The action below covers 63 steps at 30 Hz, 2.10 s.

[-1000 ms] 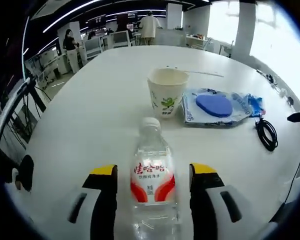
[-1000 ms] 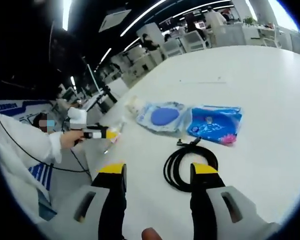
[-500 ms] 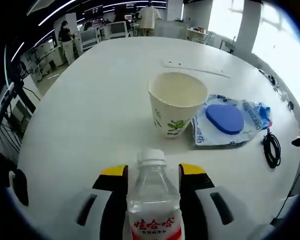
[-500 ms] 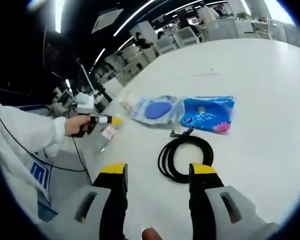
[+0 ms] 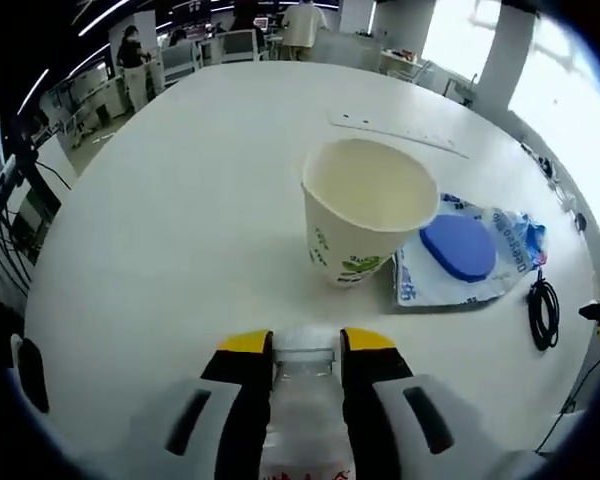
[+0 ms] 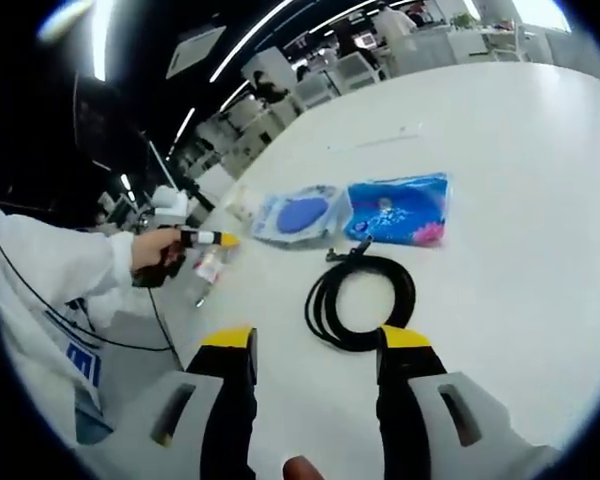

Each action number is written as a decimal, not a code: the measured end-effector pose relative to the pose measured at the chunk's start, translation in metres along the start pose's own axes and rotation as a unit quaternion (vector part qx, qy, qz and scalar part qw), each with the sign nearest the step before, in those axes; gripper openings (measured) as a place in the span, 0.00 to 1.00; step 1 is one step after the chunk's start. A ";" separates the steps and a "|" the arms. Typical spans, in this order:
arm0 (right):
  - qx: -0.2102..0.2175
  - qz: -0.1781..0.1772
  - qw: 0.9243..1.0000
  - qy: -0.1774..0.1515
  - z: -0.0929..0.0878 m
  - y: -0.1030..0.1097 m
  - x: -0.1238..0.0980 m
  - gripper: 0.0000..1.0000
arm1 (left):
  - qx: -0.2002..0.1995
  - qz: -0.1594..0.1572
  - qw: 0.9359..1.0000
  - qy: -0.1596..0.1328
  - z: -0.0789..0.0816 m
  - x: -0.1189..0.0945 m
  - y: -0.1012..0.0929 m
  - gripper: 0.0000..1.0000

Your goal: Arrange the tabletop items into an orderly group along one side of the table until the central work area is clear of visible clutter.

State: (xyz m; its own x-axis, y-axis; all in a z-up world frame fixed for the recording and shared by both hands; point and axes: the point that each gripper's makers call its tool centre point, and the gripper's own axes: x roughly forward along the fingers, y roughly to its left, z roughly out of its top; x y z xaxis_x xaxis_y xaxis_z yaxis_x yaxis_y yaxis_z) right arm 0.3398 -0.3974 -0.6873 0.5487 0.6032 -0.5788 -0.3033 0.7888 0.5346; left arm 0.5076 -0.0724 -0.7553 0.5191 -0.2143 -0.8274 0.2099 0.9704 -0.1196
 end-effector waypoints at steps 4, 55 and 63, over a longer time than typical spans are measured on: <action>0.011 0.000 1.000 -0.013 0.005 0.000 -0.003 0.45 | 0.000 0.010 1.000 0.002 -0.003 -0.004 0.001 0.22; 0.032 0.036 0.999 -0.010 -0.020 0.022 -0.018 0.42 | -0.060 -0.027 0.972 -0.225 -0.021 -0.182 0.008 0.19; 0.028 0.041 0.999 -0.009 -0.021 0.026 -0.017 0.43 | -0.070 -0.029 0.962 -0.261 -0.001 -0.189 0.012 0.19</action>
State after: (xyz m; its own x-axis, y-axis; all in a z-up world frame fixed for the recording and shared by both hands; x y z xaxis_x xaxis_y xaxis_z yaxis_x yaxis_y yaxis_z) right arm 0.3066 -0.3846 -0.6763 0.5381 0.6632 -0.5202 -0.3037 0.7283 0.6143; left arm 0.4107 -0.0198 -0.6009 0.8630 -0.2603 -0.4329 0.1562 0.9525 -0.2614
